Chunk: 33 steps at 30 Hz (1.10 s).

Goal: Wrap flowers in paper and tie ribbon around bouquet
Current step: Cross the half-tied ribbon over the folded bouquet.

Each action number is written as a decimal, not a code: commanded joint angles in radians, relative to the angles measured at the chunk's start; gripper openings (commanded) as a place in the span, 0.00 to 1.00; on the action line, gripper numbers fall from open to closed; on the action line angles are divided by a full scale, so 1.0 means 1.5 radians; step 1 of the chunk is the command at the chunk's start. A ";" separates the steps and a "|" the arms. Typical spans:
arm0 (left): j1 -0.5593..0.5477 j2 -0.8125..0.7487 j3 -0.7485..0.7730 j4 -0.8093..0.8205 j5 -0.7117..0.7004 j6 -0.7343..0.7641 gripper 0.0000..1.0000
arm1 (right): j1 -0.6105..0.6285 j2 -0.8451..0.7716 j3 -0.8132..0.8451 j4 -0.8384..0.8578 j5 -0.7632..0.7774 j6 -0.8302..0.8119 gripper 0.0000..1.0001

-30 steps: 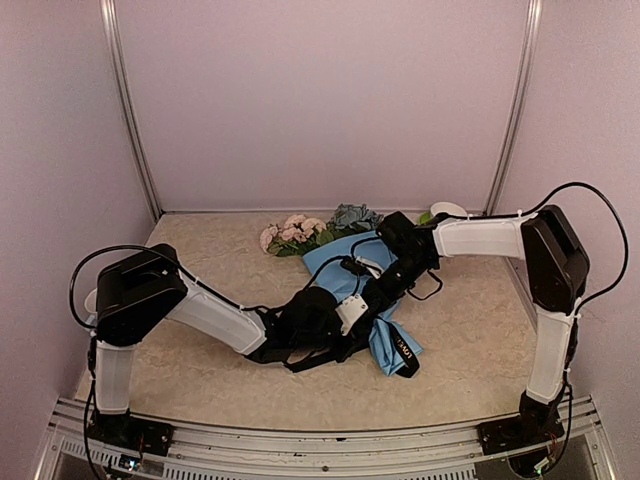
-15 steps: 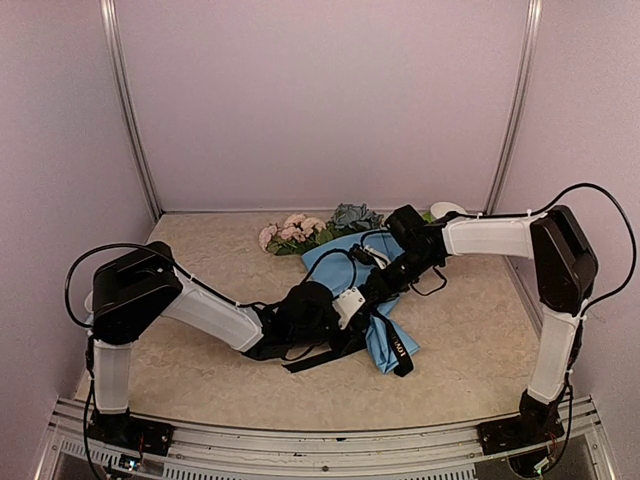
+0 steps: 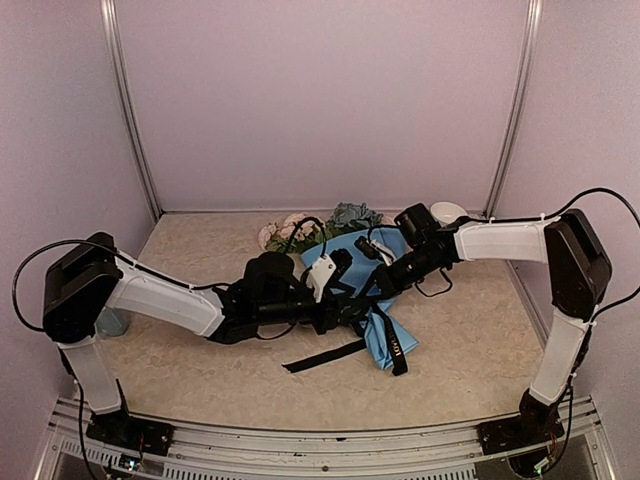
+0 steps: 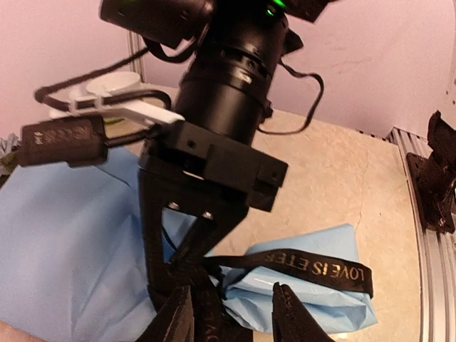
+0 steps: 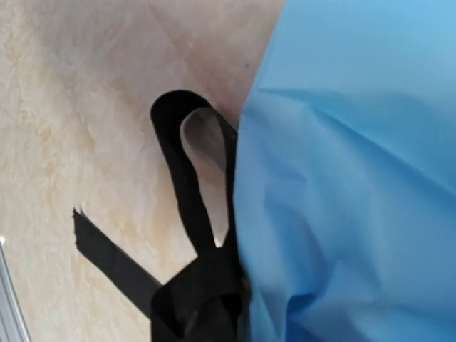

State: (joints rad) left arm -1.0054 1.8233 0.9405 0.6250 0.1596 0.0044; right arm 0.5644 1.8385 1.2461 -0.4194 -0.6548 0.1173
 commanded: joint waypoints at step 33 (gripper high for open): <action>0.064 0.086 0.072 0.029 0.077 -0.071 0.01 | -0.016 -0.112 -0.111 0.092 0.016 0.036 0.26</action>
State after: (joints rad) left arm -0.8978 2.0167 1.0718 0.5705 0.2588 -0.0662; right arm 0.5560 1.7191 1.1103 -0.3012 -0.6453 0.1680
